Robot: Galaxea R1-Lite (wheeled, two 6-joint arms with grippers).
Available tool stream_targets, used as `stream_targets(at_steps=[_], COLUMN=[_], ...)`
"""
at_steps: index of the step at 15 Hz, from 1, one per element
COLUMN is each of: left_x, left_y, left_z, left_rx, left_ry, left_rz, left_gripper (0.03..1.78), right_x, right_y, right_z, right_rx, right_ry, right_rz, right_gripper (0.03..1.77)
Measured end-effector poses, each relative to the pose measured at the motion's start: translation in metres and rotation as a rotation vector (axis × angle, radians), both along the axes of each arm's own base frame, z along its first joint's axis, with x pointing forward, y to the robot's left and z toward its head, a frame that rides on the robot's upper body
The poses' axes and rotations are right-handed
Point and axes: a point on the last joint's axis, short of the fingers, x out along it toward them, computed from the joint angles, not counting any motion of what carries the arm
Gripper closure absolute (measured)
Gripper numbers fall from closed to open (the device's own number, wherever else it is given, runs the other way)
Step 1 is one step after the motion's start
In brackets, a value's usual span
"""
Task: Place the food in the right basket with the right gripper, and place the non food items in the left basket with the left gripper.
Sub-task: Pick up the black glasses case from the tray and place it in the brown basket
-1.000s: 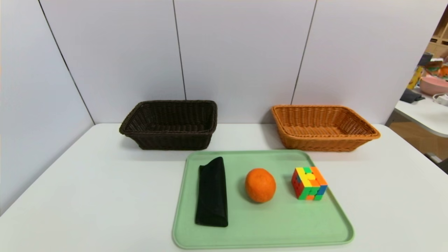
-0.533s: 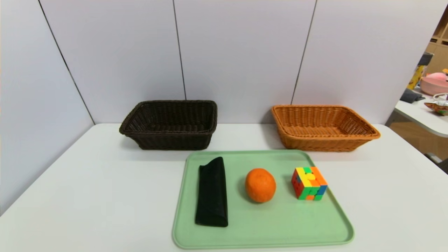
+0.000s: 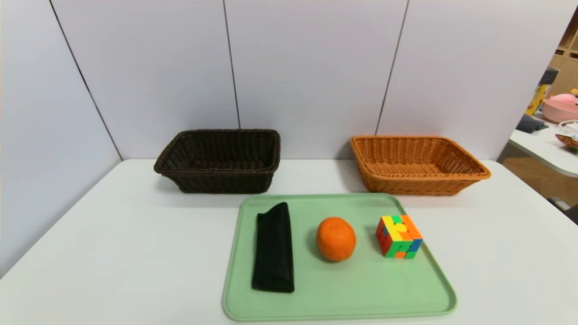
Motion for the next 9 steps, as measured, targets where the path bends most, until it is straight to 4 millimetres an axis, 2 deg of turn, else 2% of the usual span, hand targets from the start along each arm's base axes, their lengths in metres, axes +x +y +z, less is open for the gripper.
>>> stream_targets(at_steps=[3,5,7,9], left_x=[0.001,0.010,0.026,0.052], left_y=[0.000,0.000,0.000,-0.003], left_z=[0.034,0.063,0.092,0.120], left_rx=[0.035,0.077,0.114,0.141], left_ry=[0.065,0.115,0.164,0.217], left_rz=[-0.012,-0.035,-0.077,-0.135], left_gripper=[0.12,0.12,0.12,0.12], right_x=[0.000,0.000,0.000,0.000], right_y=[0.000,0.000,0.000,0.000], right_z=[0.000,0.000,0.000,0.000], right_rx=[0.000,0.000,0.000,0.001], right_ry=[0.001,0.001,0.000,0.001], right_rz=[0.000,0.000,0.000,0.000], right_gripper=[0.10,0.10,0.10,0.10])
